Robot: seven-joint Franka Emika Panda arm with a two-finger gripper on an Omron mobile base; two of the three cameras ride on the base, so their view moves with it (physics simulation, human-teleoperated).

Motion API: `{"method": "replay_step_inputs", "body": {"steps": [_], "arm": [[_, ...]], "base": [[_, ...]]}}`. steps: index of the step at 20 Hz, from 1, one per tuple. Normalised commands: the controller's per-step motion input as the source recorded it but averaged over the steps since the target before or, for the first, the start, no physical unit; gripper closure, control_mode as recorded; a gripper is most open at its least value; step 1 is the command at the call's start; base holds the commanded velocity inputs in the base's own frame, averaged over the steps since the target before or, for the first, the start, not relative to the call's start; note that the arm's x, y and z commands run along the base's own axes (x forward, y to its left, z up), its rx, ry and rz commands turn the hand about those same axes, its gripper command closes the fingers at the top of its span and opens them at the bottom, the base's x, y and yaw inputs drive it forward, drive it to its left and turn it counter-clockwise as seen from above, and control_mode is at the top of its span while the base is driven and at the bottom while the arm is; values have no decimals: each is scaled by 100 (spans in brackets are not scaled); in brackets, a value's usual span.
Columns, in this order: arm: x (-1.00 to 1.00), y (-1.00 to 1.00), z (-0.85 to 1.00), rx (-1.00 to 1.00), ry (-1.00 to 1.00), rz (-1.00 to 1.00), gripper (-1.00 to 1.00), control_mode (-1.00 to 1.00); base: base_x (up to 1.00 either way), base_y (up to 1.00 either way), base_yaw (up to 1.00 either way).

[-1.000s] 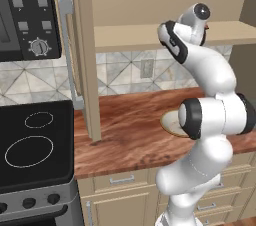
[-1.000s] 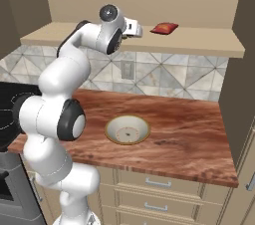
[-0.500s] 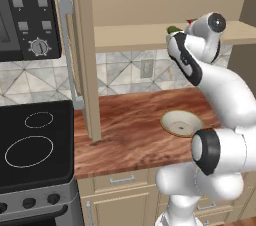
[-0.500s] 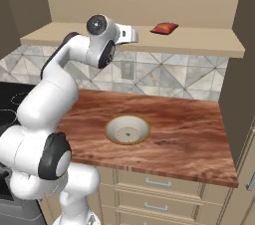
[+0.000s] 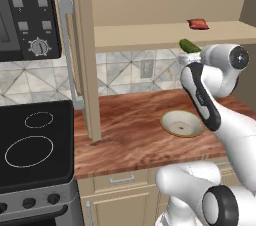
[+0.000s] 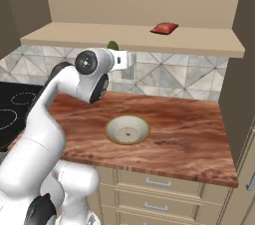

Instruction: Pick the cucumber from the cabinet and place it in the bowl. Then pick the bowl and place it in the sink. Then turn on the sink facuet.

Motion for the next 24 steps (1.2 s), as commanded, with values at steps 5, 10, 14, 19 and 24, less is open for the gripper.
{"method": "replay_step_inputs", "body": {"steps": [5, 10, 14, 19, 24], "arm": [[-100, -40, -40, -7, 21, 7, 100, -100], [-98, -41, -65, -8, 30, 11, 100, -100], [-7, -7, -98, -6, 37, 17, 100, -100], [37, 6, -100, 0, 20, 20, 100, -100], [61, 15, -90, 0, 4, 16, 100, -100]], "base": [[0, 0, 0], [0, 0, 0], [0, 0, 0], [0, 0, 0], [0, 0, 0]]}}
